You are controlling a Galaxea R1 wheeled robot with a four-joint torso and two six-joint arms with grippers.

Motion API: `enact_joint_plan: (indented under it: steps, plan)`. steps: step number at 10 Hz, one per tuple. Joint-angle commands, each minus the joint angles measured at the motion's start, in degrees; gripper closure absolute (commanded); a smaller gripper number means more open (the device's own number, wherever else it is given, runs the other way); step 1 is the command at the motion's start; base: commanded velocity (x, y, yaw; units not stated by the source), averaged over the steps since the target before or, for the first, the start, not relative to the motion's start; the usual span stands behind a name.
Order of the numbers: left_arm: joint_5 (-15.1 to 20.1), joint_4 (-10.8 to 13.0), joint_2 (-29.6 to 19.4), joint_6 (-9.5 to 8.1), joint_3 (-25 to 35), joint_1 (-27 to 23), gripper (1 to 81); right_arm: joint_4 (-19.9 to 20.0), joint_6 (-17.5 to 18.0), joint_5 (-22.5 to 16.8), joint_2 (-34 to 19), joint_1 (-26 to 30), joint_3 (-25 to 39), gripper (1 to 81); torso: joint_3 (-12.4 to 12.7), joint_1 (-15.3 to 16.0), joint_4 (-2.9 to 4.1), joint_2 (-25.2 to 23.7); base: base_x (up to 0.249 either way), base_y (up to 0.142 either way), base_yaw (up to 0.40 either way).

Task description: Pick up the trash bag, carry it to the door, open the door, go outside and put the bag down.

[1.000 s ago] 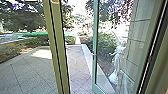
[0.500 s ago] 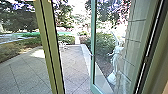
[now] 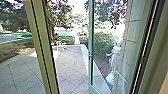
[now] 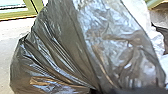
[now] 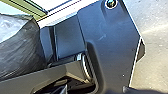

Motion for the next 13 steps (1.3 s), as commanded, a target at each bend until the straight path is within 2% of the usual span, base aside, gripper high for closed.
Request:
enact_joint_plan:
  steps: [1, 13]
  plan:
    - [3.34, 0.60, 0.20, 0.22, -0.11, -2.70, 81.1, 0.02, -0.02, -2.72, 0.45, 2.31, 0.32, 1.0, 0.00, 0.00, 0.00, 0.00, 0.000, -0.117, 0.000]
    - [3.25, 1.22, 0.55, 0.57, -0.03, -2.70, 81.1, 0.11, -0.19, -2.72, 0.45, 2.22, 0.23, 1.0, 0.00, 0.00, 0.00, 0.00, 0.000, -0.112, 0.000]
